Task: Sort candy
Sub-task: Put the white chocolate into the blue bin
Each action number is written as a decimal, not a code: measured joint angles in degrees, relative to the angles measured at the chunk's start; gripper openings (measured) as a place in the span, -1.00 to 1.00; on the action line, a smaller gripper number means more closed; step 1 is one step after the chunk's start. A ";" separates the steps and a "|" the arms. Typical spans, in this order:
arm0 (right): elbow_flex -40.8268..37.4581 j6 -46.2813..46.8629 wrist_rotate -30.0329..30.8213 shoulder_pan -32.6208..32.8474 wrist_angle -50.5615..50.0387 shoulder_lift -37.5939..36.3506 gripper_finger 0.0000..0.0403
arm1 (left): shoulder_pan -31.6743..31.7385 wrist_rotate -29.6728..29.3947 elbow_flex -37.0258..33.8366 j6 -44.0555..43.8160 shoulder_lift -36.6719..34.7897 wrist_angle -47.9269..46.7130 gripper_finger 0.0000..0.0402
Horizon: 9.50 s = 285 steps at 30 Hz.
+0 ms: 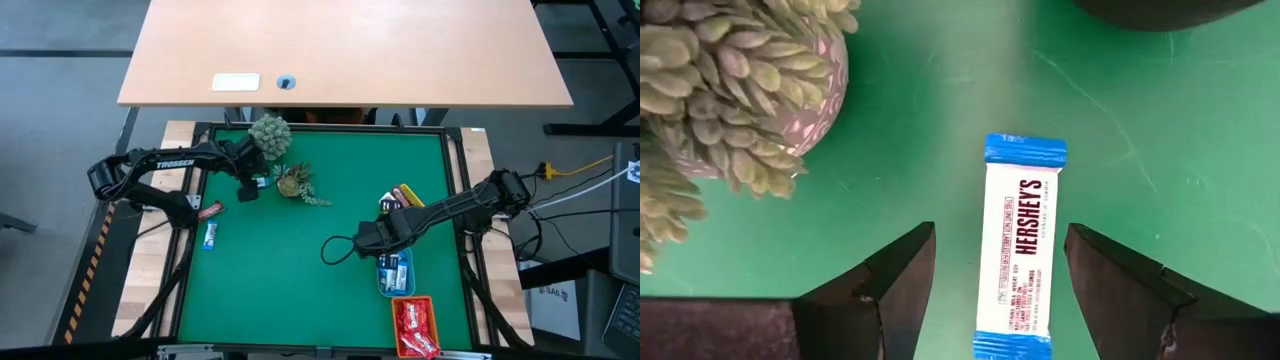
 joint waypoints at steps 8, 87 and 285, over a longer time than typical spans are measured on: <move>0.00 0.00 0.00 0.00 0.02 0.00 -0.14 | 0.00 0.11 -4.83 0.04 0.01 5.02 0.09; 0.02 -24.71 -2.58 0.00 60.35 3.49 -0.14 | -37.02 31.09 -9.51 -57.72 0.04 42.61 -0.45; -0.02 11.34 -17.44 11.30 7.61 -2.38 0.33 | -53.58 22.88 -3.63 -121.75 0.87 -29.48 -0.03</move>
